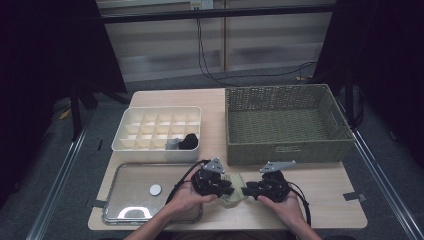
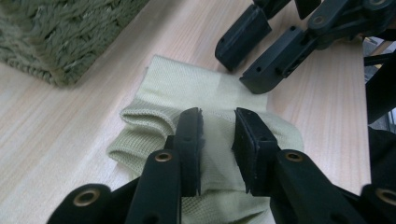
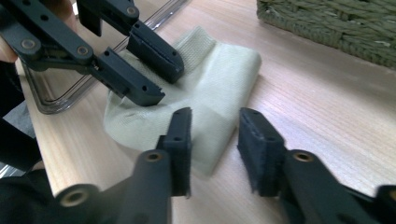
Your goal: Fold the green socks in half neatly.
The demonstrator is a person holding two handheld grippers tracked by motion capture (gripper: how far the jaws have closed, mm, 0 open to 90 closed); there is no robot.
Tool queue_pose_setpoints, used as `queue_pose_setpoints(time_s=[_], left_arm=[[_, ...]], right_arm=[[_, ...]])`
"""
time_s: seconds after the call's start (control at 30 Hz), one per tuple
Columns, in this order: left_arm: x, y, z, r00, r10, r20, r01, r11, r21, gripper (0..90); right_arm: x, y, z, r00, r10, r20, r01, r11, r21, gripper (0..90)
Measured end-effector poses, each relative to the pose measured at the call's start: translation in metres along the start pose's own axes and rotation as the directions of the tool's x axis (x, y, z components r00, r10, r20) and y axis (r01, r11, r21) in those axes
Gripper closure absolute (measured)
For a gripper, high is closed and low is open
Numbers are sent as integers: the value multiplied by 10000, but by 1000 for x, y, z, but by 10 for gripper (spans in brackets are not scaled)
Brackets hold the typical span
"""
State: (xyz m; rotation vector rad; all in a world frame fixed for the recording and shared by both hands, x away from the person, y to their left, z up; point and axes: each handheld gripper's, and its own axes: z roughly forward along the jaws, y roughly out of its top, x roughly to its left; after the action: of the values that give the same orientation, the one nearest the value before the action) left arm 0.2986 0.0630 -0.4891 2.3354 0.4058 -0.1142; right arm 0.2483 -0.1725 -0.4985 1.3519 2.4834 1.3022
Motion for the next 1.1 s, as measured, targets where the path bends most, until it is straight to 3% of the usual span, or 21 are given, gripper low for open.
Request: queue_pose_setpoints(time_s=[0.03, 0.1, 0.17, 0.2, 0.23, 0.3, 0.37, 0.43, 0.57, 0.6, 0.67, 0.73, 1.1], left_arm=[[-1, -1, 1, 9998, 6, -197, -7, 10000, -93, 709], [0, -1, 1, 10000, -13, 31, 13, 9999, -120, 710], [0, -3, 2, 9997, -231, 6, 231, 9991, -362, 725], [1, -3, 2, 10000, -79, 8, 79, 9996, -260, 729], [0, -4, 3, 9999, -169, 28, 170, 9986, -496, 729], [0, -3, 1, 10000, -54, -44, 54, 9998, -192, 731], [-1, -4, 3, 9998, -194, -28, 193, 9988, -451, 733], [-1, -3, 2, 9997, -97, -228, 92, 9996, -255, 738], [-1, -4, 3, 9997, -93, -243, 86, 9995, -304, 746], [0, -4, 4, 9998, -187, -38, 185, 9986, -501, 749], [1, -4, 4, 9999, -143, -23, 142, 9992, -387, 753], [1, -4, 4, 9998, -202, -30, 201, 9989, -424, 757], [-3, 0, 8, 9997, -136, -215, 129, 9994, -333, 769]], right_arm=[[-1, 0, 0, 10000, 7, 6, -7, 10000, 18, 628], [-1, -1, 1, 10000, 24, 7, -24, 10000, 8, 612], [-1, 0, 1, 10000, -91, 35, 91, 9999, 141, 605], [-2, 0, 1, 10000, -42, -45, 42, 9998, 186, 608], [-2, 0, 1, 10000, -42, -45, 42, 9998, 186, 608], [-1, 0, 3, 10000, -49, -29, 50, 9996, 268, 621], [0, 0, 6, 9999, -117, -75, 119, 9995, 290, 647], [1, 1, 8, 9999, -106, -91, 108, 9995, 285, 684], [-1, 1, 11, 9997, 66, -254, -59, 9996, 258, 781], [-1, 2, 12, 9996, 92, -276, -85, 9997, 246, 802], [-3, 3, 12, 9989, 253, -394, -244, 9994, 228, 836], [-4, 5, 11, 9980, 496, -404, -495, 9988, 30, 853], [-2, 11, 1, 9963, 494, -706, -533, 9971, -549, 865]])
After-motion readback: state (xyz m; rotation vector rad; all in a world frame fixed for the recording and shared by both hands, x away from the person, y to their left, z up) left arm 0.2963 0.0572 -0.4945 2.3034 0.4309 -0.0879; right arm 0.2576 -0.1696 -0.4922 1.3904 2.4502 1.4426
